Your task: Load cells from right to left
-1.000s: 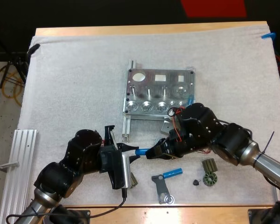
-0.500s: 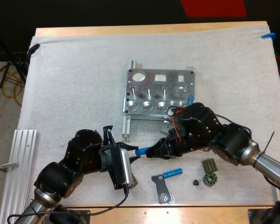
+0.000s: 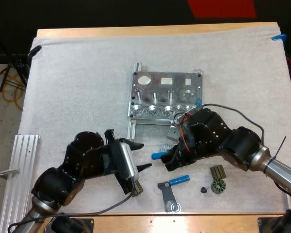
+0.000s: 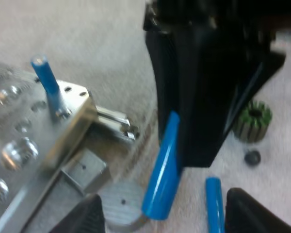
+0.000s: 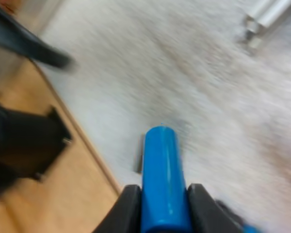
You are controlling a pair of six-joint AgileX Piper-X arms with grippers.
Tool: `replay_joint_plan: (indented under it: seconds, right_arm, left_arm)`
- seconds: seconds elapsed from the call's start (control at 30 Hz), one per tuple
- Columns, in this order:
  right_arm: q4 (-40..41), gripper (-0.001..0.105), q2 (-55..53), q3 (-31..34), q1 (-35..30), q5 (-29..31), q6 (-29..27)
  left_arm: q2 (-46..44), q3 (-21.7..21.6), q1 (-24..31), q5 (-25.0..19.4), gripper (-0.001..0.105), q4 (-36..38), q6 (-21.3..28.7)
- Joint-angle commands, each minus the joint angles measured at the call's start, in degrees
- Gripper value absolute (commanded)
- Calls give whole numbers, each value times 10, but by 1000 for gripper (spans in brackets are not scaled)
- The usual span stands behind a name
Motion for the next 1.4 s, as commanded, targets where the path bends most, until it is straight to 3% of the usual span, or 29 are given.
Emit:
replay_joint_plan:
  seconds: [0.0,0.23,0.43,0.57,0.9,1.07,1.2,1.37]
  right_arm:
    - [24,2,0,-13,0,28,-36]
    - [120,2,0,-62,0,135,-131]
    - [157,2,0,-90,0,227,-195]
    - [171,2,0,-97,0,270,-221]
    - [184,2,0,-97,-2,311,-265]
    - [187,2,7,-111,-2,313,-288]
    - [197,2,38,-149,-3,354,-324]
    - [201,2,90,-199,-31,356,-332]
  left_arm:
    - [-5,-12,0,-4,54,-6,-22]
    - [-5,-36,0,-165,54,36,-39]
    - [-5,-40,0,-231,54,80,-50]
    - [-5,-40,0,-242,54,85,-100]
    - [-5,-40,0,-239,54,76,-227]
    - [-5,-40,0,-239,54,77,-229]
    - [-5,-40,0,-239,54,77,-229]
    - [-5,-40,0,-239,54,77,-229]
